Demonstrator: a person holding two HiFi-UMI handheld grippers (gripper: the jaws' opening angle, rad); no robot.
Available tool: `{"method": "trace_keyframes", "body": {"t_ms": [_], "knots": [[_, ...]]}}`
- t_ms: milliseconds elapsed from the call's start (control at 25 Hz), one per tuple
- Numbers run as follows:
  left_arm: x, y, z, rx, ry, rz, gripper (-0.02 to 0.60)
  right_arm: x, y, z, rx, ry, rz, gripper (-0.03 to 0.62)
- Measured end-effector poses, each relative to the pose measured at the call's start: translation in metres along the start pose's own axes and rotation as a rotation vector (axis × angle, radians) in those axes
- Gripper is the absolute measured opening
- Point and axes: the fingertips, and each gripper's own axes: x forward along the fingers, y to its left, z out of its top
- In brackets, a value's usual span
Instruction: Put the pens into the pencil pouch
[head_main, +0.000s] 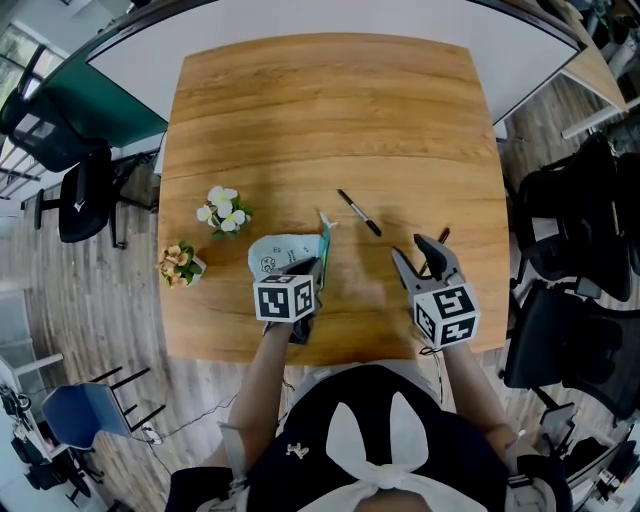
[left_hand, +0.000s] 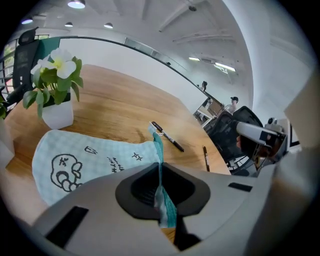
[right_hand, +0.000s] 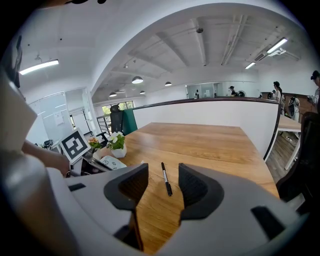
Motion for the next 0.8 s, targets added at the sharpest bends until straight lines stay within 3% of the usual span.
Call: {"method": "trace_keyframes", "body": {"t_ms": [400,800], "knots": [[-0.043,-0.019,0.040,-0.026,-0.124,-0.071,0.037,-0.006,0.009,0.005,-0.027,-0.014,0.019,0.179],[-0.084,-0.030,0.064,-0.166,-0.255,-0.156,0.037,-0.011,0.011,0.002,-0.060,-0.021,0.010,0.178]]}}
